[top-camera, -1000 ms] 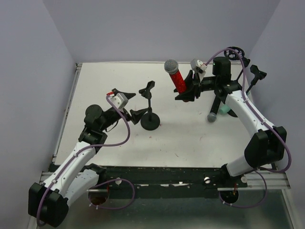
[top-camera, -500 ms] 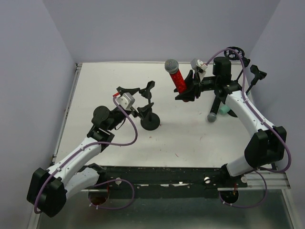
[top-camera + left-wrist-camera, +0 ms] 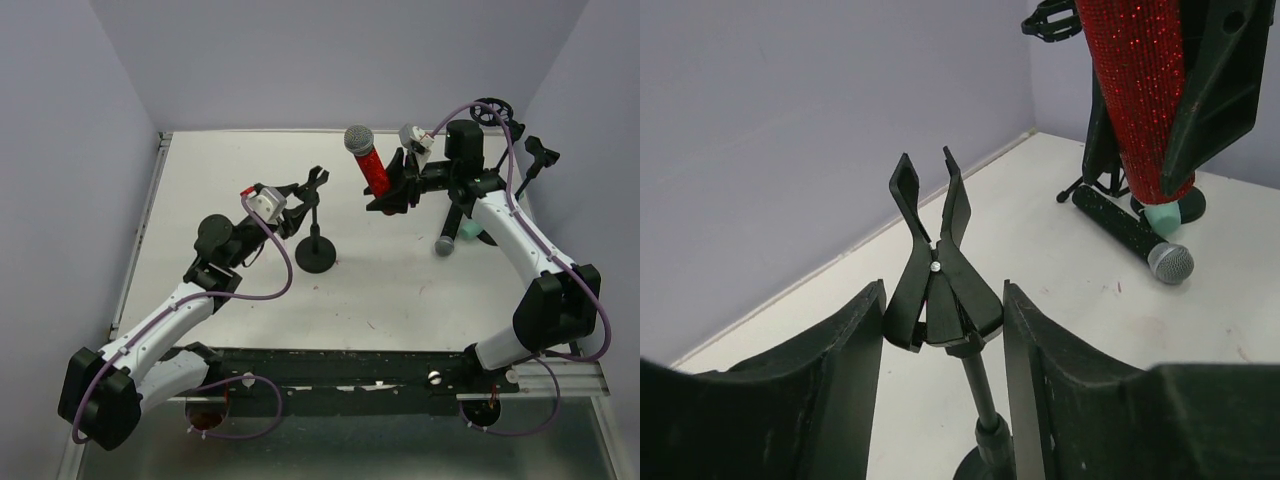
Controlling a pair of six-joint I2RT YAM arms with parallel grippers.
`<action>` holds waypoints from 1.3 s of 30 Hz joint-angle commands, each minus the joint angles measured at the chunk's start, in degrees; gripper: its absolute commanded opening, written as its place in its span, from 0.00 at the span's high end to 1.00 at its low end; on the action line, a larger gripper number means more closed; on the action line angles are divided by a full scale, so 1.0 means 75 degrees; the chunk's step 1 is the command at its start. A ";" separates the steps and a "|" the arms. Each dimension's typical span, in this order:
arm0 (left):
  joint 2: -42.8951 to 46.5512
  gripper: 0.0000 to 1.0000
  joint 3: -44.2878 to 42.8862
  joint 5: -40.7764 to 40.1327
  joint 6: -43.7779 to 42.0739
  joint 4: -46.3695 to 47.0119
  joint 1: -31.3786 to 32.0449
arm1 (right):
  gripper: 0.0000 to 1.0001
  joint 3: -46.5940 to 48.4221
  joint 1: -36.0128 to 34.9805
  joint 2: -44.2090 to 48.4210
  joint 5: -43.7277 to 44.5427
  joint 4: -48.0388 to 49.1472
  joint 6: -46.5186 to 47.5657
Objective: Attach the microphones to the stand
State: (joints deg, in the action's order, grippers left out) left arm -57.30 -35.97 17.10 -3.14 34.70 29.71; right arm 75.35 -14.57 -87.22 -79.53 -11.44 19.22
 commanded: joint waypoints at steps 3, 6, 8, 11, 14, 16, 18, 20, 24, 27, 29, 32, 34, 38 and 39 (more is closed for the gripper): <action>0.0011 0.51 -0.0337 0.0145 -0.0378 -0.0535 0.0022 | 0.93 -0.0098 -0.0038 0.0133 -0.0307 0.0237 -0.0044; 0.0046 0.46 -0.0442 0.0437 -0.0554 -0.0922 -0.0036 | 0.93 -0.0133 -0.0038 0.0145 -0.0260 0.0248 -0.0009; 0.0034 0.34 -0.0536 0.0555 -0.0531 -0.1145 -0.0094 | 0.93 -0.0144 -0.0038 0.0133 -0.0202 0.0248 0.0038; 0.0023 0.21 -0.0630 0.0556 -0.0426 -0.1251 -0.0118 | 0.93 -0.0121 -0.0038 0.0040 -0.0073 0.0248 0.0202; -0.0036 0.19 -0.0735 0.0544 -0.0344 -0.1415 -0.0142 | 0.93 0.0077 -0.0108 -0.0206 0.0173 0.0225 0.0412; -0.0083 0.19 -0.0806 0.0486 -0.0320 -0.1509 -0.0130 | 0.92 0.0311 -0.0202 -0.0416 0.0407 0.0039 0.0786; -0.0095 0.19 -0.0806 0.0380 -0.0297 -0.1521 -0.0130 | 0.92 0.0685 -0.0295 -0.0686 0.0595 -0.0289 0.1243; -0.0095 0.23 -0.0794 0.0217 -0.0227 -0.1498 -0.0130 | 0.92 0.1084 -0.0389 -0.1037 0.0759 -0.0571 0.1490; -0.0130 0.43 -0.0806 0.0087 -0.0226 -0.1474 -0.0130 | 0.92 0.1741 -0.0460 -0.1600 0.0865 -0.0771 0.1585; -0.0118 0.69 -0.0795 0.0157 -0.0238 -0.1486 -0.0130 | 0.92 0.2023 -0.0542 -0.1847 0.1040 -0.0771 0.1585; -0.0106 0.77 -0.0771 0.0169 -0.0238 -0.1486 -0.0130 | 0.92 0.2117 -0.0577 -0.1952 0.1123 -0.0771 0.1655; -0.0060 0.79 -0.0713 0.0204 -0.0238 -0.1474 -0.0130 | 0.92 0.2117 -0.0647 -0.2034 0.1228 -0.0760 0.1761; -0.0060 0.79 -0.0701 0.0239 -0.0226 -0.1439 -0.0130 | 0.92 0.2094 -0.0741 -0.2046 0.1380 -0.0736 0.1924; -0.0118 0.79 -0.0736 0.0344 -0.0180 -0.1439 -0.0130 | 0.92 0.2257 -0.0963 -0.2303 0.1556 -0.0409 0.1797; -0.0130 0.79 -0.0747 0.0379 -0.0168 -0.1439 -0.0130 | 0.92 0.2397 -0.1010 -0.2420 0.1580 -0.0396 0.1750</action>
State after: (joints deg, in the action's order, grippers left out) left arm -58.15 -40.62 18.87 -4.62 23.40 28.88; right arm 89.67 -20.34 -102.50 -69.73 -16.49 31.83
